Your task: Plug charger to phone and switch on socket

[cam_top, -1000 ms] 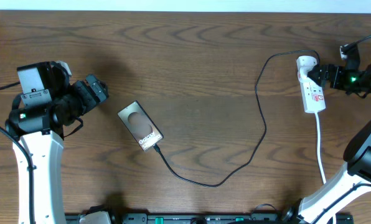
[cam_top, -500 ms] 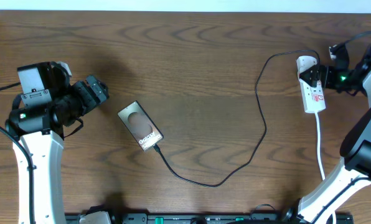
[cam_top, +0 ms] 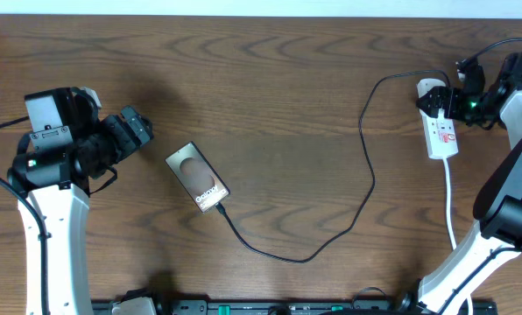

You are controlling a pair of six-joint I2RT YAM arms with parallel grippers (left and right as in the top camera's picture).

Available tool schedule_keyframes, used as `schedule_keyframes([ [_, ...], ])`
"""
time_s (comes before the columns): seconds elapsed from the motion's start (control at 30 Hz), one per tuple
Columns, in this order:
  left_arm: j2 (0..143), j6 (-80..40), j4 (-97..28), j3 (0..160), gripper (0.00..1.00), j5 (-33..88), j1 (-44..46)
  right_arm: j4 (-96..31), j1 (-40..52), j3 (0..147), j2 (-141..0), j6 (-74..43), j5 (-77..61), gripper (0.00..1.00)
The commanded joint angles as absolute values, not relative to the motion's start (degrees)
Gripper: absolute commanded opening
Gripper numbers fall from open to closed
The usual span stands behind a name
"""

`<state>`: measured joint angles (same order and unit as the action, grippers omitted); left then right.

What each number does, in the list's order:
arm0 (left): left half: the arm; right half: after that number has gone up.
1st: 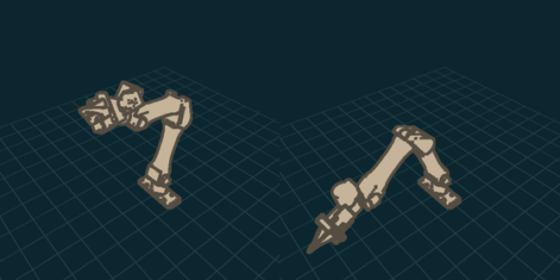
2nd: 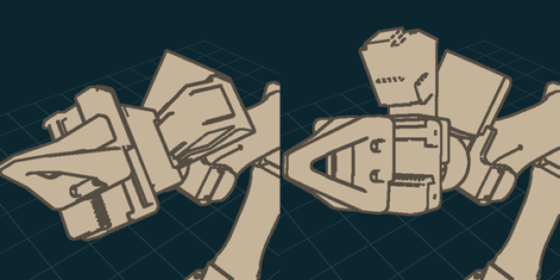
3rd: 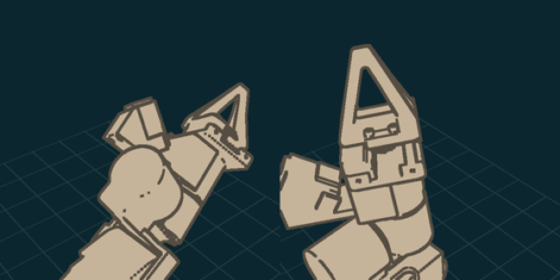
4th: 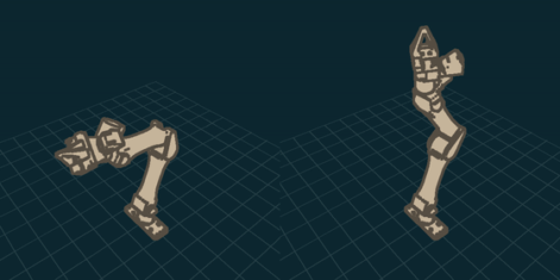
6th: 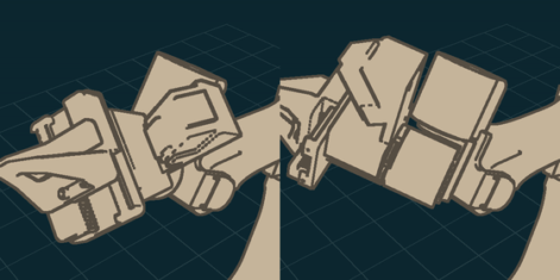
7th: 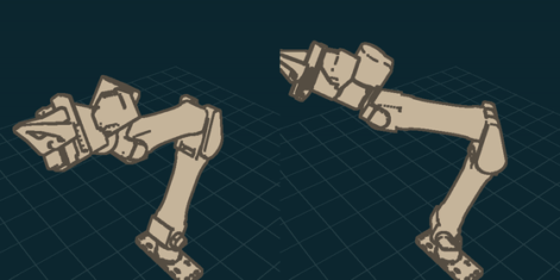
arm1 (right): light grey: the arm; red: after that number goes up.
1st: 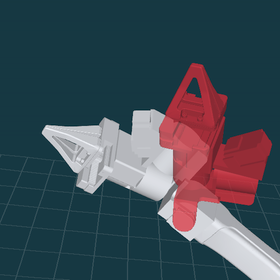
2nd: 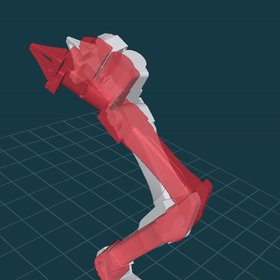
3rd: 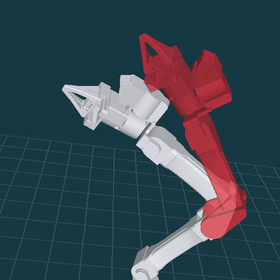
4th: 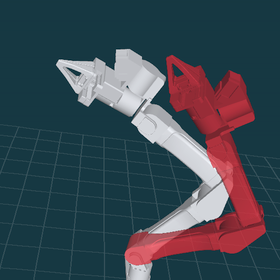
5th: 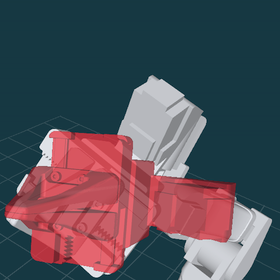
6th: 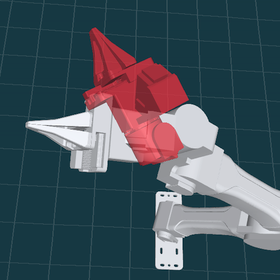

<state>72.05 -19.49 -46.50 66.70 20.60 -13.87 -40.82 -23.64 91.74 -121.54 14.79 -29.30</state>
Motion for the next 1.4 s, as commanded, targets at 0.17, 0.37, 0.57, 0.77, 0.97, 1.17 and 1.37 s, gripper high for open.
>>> schedule_keyframes([
  [0.17,72.34,-19.16,-46.96,66.96,0.97,19.84,-14.04,-36.34,-22.26,85.34,-122.02,9.63,-30.39,0.99],
  [0.37,72.34,-19.16,-47.09,66.98,0.98,19.84,-14.06,-33.28,-20.69,81.19,-122.02,7.31,-31.94,0.99],
  [0.57,72.34,-19.16,-47.09,66.96,0.98,19.84,-14.06,-33.61,-20.29,81.19,-122.02,3.75,-34.02,0.99],
  [0.77,72.34,-19.16,-47.09,66.98,0.98,19.84,-14.06,-35.16,-20.29,81.19,-122.02,3.4,-34.65,0.98],
  [0.97,72.34,-19.16,-47.09,66.98,0.98,19.84,-14.06,-34.2,-20.34,81.34,-121.99,3.4,-30.11,0.96],
  [1.17,72.34,-19.16,-47.11,66.96,0.98,19.84,-14.06,-36.25,-21.28,84.42,-121.73,3.46,-27.29,0.96],
  [1.37,72.34,-19.16,-47.29,66.98,0.98,19.84,-14.06,-37.8,-21.5,86.59,-121.71,3.92,-25.78,0.96],
])
